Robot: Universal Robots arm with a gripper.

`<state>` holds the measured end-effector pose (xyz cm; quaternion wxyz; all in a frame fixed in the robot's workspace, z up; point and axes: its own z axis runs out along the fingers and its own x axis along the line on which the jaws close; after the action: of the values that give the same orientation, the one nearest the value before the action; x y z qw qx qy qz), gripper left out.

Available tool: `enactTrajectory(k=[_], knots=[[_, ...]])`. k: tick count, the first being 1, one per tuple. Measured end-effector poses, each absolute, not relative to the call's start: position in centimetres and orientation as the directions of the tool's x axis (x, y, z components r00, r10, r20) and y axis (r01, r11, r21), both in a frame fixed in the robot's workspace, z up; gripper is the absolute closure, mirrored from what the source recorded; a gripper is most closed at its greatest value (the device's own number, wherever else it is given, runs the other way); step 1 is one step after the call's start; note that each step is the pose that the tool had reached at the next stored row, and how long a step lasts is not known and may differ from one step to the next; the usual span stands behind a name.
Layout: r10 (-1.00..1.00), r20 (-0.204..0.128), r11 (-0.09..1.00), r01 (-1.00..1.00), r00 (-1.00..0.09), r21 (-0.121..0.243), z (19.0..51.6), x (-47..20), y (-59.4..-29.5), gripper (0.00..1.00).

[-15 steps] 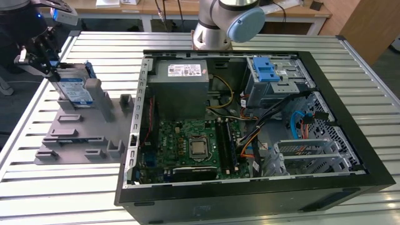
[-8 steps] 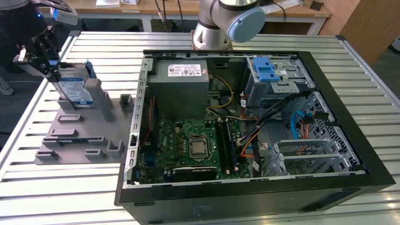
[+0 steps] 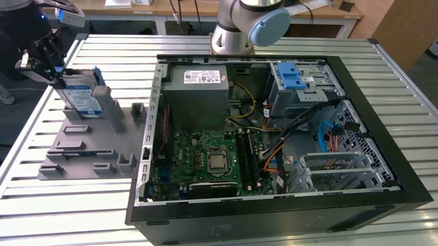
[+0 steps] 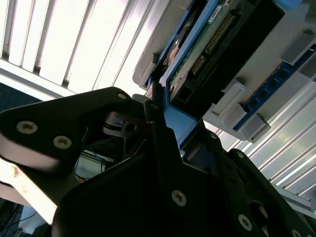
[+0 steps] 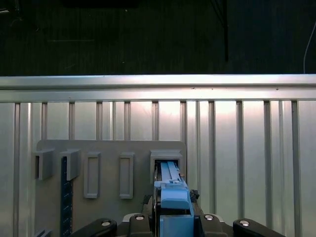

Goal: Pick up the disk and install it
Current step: 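Pick up the disk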

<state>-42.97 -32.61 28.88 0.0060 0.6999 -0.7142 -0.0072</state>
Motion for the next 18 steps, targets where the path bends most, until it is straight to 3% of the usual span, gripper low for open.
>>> enactTrajectory(k=[18], knots=[[-1.000, 0.002, 0.020, -1.000, -0.020, 0.019, 29.26, -42.97, -32.61, 0.64]])
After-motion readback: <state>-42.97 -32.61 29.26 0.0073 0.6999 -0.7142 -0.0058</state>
